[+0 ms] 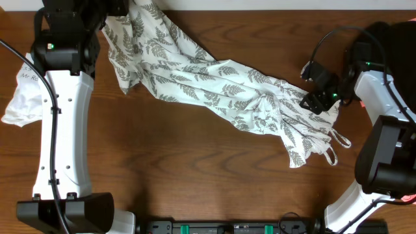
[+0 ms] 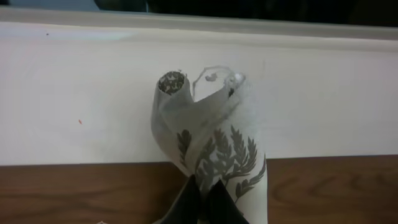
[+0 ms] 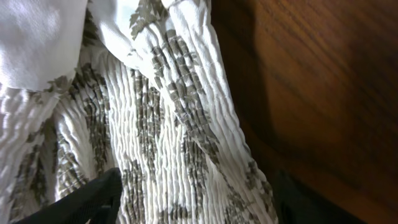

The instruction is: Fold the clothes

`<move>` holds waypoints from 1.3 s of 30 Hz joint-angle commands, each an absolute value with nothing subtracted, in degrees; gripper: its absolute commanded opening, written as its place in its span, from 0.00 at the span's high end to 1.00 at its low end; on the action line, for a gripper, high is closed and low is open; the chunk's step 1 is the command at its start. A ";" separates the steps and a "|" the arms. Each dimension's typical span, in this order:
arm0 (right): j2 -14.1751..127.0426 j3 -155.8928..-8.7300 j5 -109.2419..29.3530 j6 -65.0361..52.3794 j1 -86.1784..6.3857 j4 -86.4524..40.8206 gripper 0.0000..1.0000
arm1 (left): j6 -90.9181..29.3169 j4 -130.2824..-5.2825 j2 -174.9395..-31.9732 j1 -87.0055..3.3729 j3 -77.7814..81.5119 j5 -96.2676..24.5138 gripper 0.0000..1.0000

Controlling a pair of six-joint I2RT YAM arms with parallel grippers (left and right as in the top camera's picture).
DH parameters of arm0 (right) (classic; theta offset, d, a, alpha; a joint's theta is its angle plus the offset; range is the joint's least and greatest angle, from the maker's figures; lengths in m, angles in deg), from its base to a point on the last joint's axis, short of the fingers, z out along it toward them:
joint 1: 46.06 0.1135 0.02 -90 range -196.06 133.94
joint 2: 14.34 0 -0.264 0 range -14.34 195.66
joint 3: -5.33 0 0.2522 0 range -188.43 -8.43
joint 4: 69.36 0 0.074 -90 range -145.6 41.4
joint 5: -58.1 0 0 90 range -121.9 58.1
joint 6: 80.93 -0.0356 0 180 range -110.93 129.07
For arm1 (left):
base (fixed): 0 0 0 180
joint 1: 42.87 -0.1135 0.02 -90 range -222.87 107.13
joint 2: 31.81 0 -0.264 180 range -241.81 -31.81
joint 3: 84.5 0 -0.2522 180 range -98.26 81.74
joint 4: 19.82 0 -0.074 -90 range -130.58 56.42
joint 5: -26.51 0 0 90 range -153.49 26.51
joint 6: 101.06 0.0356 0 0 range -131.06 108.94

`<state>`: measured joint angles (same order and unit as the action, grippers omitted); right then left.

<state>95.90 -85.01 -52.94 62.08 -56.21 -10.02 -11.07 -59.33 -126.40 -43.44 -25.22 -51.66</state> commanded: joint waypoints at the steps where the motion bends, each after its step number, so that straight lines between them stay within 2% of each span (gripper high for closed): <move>1: 96.38 -84.27 -54.21 62.96 -56.30 -11.13 0.26 | -10.70 -59.71 -124.30 -43.42 -25.96 -52.58 0.94; 5: 96.60 -84.25 -54.23 62.96 -56.28 -12.23 0.27 | -10.70 -60.10 -124.58 -43.44 -25.96 -52.60 0.94; 11: 99.81 -84.22 -53.46 63.59 -56.28 -15.31 0.21 | -10.73 -60.08 -125.78 -43.42 -25.96 -52.58 0.94; 16: 102.85 -84.22 -53.09 63.57 -56.28 -17.14 0.24 | -10.70 -59.84 -126.13 -43.44 -25.96 -52.60 0.94; 18: 103.44 -84.22 -53.11 63.57 -56.28 -17.14 0.32 | -10.70 -59.47 -126.11 -43.44 -25.96 -52.58 0.94; 21: 103.31 -84.46 -53.11 63.53 -56.28 -17.58 0.71 | -10.70 -59.18 -126.11 -43.44 -25.96 -52.60 0.94; 23: 103.20 -85.64 -53.09 62.65 -56.28 -17.49 0.93 | -10.70 -58.94 -126.11 -43.44 -25.96 -52.60 0.94; 24: 103.07 -86.48 -53.07 61.69 -56.28 -17.41 0.99 | -10.70 -58.79 -126.11 -43.44 -25.96 -52.58 0.94; 39: 93.91 -98.96 -49.86 59.05 -56.17 -15.48 0.99 | -9.63 -57.06 -125.19 -45.02 -25.96 -52.66 0.94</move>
